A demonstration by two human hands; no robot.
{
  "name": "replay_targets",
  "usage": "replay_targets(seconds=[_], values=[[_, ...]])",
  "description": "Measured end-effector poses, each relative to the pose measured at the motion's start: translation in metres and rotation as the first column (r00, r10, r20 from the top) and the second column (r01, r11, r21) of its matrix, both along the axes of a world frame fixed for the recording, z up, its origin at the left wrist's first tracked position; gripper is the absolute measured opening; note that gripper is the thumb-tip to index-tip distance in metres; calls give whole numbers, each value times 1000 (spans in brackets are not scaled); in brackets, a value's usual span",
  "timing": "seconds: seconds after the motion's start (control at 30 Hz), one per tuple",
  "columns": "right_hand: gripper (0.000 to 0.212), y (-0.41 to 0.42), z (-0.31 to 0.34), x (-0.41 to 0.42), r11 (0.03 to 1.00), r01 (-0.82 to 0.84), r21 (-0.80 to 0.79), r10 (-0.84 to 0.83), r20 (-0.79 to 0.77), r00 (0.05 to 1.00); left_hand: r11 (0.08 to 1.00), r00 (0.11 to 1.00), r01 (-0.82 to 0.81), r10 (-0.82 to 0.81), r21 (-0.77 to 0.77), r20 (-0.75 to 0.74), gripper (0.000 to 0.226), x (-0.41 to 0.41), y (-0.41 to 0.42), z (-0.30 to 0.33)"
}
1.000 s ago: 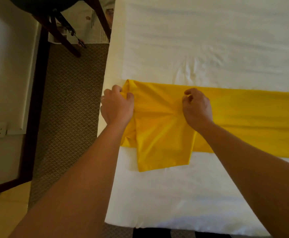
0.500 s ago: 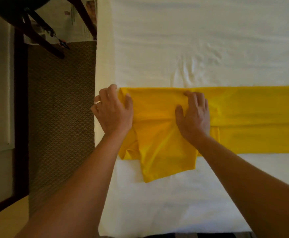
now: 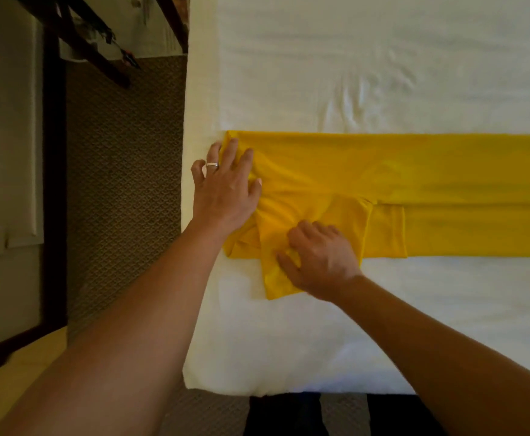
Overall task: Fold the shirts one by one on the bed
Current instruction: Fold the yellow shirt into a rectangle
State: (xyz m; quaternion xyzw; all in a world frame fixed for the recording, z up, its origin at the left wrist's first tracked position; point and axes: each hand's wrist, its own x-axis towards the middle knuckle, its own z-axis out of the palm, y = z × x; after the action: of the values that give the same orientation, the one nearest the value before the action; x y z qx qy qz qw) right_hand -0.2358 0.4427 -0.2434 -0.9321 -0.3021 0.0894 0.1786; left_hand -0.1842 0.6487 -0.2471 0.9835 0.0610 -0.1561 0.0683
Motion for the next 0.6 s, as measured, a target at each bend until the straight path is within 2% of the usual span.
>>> replay_targets(seconds=[0.03,0.1,0.2,0.33,0.5,0.57,0.6], values=[[36,4,4,-9,1000,-23,-11,22,-56,998,1000,1000,18,-18,14,8,53,-2,-2,2],[46,13,8,-24,986,-70,-154,45,-160,986,997,997,73,-72,39,-15,51,-6,-3,4],[54,24,14,-34,942,-83,-325,-1,-252,968,999,994,44,-42,27,-97,56,-11,-4,4],[32,31,17,-30,946,-58,-319,-51,-326,944,1000,991,-9,11,16,-135,57,-13,-10,5],[29,17,24,8,956,-48,-291,-147,-611,778,999,990,-33,37,35,-136,56,-12,-16,9],[17,3,33,33,973,-19,-230,-157,-721,675,998,987,-24,32,54,-157,55,-9,-18,13],[20,-6,40,47,981,14,-196,-163,-771,615,998,985,-18,28,63,-168,54,-7,-19,15]])
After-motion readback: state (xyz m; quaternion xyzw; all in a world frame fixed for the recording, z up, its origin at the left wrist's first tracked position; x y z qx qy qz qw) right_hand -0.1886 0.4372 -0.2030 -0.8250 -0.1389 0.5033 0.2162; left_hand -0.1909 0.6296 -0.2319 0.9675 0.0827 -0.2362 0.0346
